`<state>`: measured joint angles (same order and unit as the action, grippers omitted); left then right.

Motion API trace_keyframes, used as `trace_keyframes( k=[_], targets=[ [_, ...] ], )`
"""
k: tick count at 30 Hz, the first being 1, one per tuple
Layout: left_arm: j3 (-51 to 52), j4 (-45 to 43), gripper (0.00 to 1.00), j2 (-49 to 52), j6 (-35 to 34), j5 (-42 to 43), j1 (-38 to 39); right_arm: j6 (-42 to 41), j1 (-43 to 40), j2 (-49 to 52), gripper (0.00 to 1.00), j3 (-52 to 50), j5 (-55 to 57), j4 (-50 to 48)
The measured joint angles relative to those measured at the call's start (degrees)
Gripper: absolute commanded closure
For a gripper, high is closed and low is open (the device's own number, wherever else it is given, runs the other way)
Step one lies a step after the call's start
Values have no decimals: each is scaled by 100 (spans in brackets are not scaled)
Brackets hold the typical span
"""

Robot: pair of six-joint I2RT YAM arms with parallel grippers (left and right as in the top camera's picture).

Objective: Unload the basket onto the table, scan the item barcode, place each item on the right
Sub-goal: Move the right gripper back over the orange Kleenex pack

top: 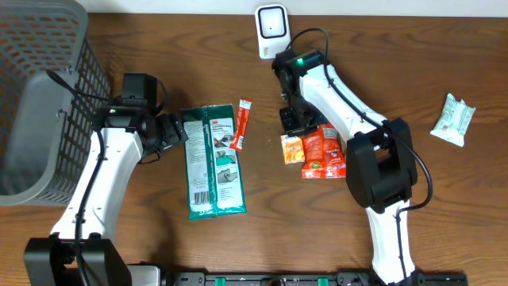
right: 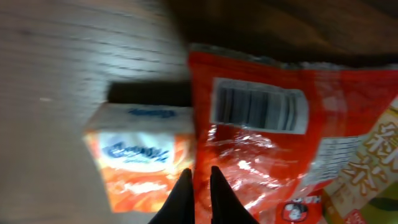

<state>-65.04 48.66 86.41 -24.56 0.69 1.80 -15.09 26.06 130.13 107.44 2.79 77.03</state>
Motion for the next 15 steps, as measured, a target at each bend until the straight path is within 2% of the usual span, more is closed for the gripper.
trace_keyframes(
  k=[9, 15],
  targets=[
    [0, -2, 10, 0, 2, 0, 0, -234, 55, 0, 99, -485, -317, -376],
    [0, 0, 10, 0, 0, 0, 0, -20, 103, 0, 96, -522, -1095, -619]
  ],
)
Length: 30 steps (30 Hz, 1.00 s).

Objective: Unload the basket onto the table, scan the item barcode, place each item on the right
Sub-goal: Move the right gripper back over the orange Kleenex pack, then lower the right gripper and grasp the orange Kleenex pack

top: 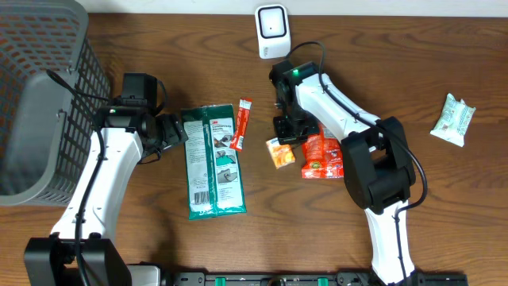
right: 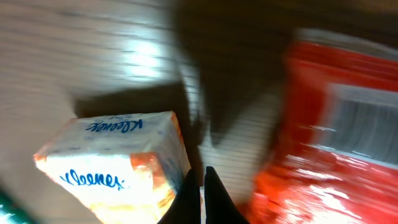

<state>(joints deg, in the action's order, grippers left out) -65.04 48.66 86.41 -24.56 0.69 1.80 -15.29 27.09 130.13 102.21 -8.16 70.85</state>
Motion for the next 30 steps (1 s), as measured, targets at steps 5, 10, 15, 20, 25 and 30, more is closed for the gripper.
trace_keyframes(
  k=[5, 10, 15, 20, 25, 30],
  targets=[
    [0, -2, 10, 0, 2, 0, 0, 267, -79, 0, 81, -2, -638, 31],
    [0, -2, 10, 0, 2, 0, 0, 501, -455, 0, 1, 0, -914, -48],
    [0, -2, 10, 0, 0, 0, 0, 619, -667, -2, 4, 0, -1071, -249],
    [0, -2, 10, 0, 0, -2, 0, 887, -693, -28, 37, 2, -1307, -262],
    [0, 0, 10, 0, 0, 0, 0, 1001, -765, -424, 48, 4, -1550, -295],
    [0, -2, 10, 0, 2, 0, 0, 1196, -798, -940, 71, 79, -1633, -61]
  ],
)
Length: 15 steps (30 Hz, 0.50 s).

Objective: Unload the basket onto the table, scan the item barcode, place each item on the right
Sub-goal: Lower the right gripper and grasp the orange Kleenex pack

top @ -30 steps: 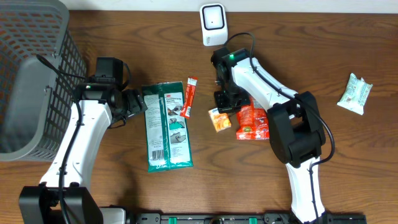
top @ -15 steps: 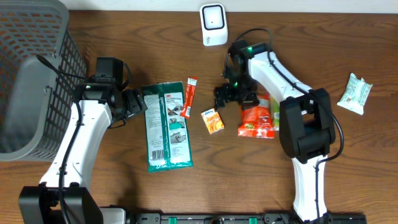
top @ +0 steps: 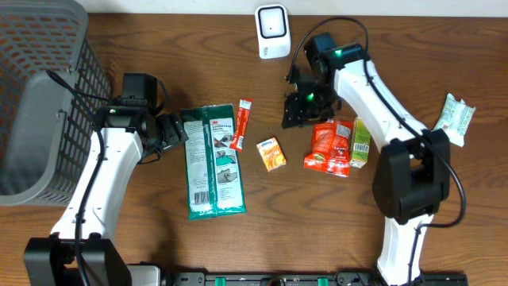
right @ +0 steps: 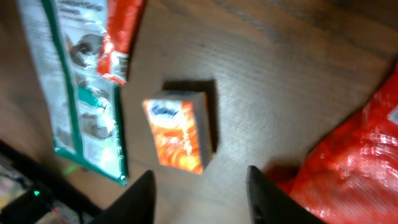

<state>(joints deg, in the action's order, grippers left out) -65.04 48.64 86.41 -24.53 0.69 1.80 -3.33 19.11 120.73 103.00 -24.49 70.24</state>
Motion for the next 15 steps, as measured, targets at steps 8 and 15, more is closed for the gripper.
trace_keyframes(
  k=[8, 15],
  targets=[
    [0, 0, 10, 0, -2, -2, 0, 111, 424, -44, 66, -494, 278, -450],
    [0, 0, 10, 0, -2, -2, 0, 133, 752, -17, 67, -1436, 422, -1508]
  ],
)
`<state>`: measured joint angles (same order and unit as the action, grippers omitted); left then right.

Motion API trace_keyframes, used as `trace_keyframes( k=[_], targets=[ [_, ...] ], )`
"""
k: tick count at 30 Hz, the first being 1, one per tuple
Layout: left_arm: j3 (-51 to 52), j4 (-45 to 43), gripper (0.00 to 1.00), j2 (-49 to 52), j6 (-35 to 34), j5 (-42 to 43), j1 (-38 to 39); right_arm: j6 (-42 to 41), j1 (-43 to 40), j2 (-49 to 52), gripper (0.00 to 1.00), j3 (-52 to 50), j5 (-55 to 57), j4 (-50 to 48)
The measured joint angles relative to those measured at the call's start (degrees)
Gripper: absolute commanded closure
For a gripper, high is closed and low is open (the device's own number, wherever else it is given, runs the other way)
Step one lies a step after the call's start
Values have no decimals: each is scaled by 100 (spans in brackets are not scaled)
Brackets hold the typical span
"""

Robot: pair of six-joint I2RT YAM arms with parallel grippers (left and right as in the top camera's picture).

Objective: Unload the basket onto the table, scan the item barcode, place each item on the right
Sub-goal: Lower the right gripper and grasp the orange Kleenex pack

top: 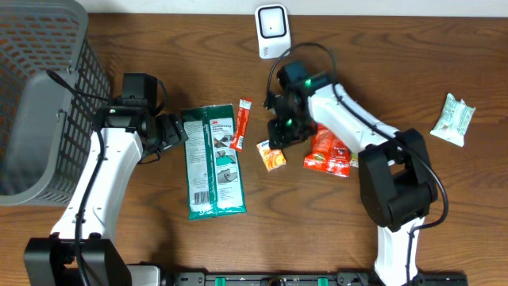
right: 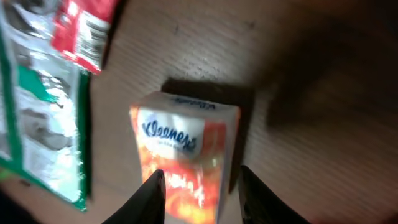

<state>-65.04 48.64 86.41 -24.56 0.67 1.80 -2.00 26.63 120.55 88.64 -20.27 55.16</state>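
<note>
A small orange Kleenex tissue pack (right: 186,146) lies flat on the wooden table, also seen in the overhead view (top: 274,156). My right gripper (right: 202,198) is open, one dark finger (right: 152,194) at each side of the pack's near end; overhead it hangs just behind the pack (top: 277,140). The white barcode scanner (top: 271,29) stands at the table's back edge. My left gripper (top: 170,132) rests at the left edge of a long green packet (top: 213,161); its jaws are too dark to read.
A red stick sachet (top: 242,125) lies beside the green packet. A red snack bag (top: 326,151) sits right of the tissue pack. A white and green pouch (top: 452,119) lies far right. A grey wire basket (top: 40,95) fills the left side.
My right gripper was open, high and to the back right of the tissue pack. Now it is low and further left, its fingers straddling the pack. The pack and the left arm have stayed put.
First my right gripper was shut, low between the tissue pack and the red bag, which touched. Then the pack lay further left, apart from the bag. Later the gripper stood open away from it, and now it straddles the pack.
</note>
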Motion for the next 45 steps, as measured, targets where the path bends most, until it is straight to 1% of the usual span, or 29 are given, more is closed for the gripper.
trace_keyframes(
  k=[3, 5, 8, 16, 23, 25, 27, 31, 35, 37, 38, 39, 40, 41, 45],
  targets=[
    [0, 0, 10, 0, 0, 0, 0, 11, 31, 2, 68, -260, 26, -302],
    [0, 0, 10, 0, 0, 0, 0, 13, 31, 2, 71, -343, 31, -350],
    [0, 0, 10, 0, 0, 2, 0, 11, 31, 2, 72, -354, 17, -365],
    [0, 0, 10, 0, 0, 2, 0, -20, 31, 2, 71, -354, 15, -188],
    [0, 0, 10, 0, 0, 2, 0, -37, 33, 2, 72, -354, 13, -146],
    [0, 0, 10, 0, 0, 2, 0, -37, 33, 2, 73, -356, 15, -168],
    [0, 0, 10, 0, 0, 2, 0, -35, 33, 2, 76, -356, 15, -203],
    [0, 0, 10, 0, 0, 0, 0, -107, 33, 2, 77, -400, 4, -319],
    [0, 0, 10, 0, 0, 2, 0, -168, 31, -9, 77, -505, -66, -459],
    [0, 0, 10, 0, 0, 0, 0, -188, 31, -42, 75, -570, -76, -529],
    [0, 0, 10, 0, 0, 0, 0, -195, 31, -61, 76, -605, -81, -560],
    [0, 0, 10, 0, 0, 2, 0, -205, 31, -74, 80, -638, -83, -586],
    [0, 0, 10, 0, 2, 2, 0, -212, 31, -83, 92, -656, -90, -601],
    [0, 0, 10, 0, 0, 2, 0, -225, 28, -87, 99, -667, -96, -601],
    [0, 0, 10, 0, 0, 2, 0, -254, 28, -138, 99, -673, -114, -560]
  ],
)
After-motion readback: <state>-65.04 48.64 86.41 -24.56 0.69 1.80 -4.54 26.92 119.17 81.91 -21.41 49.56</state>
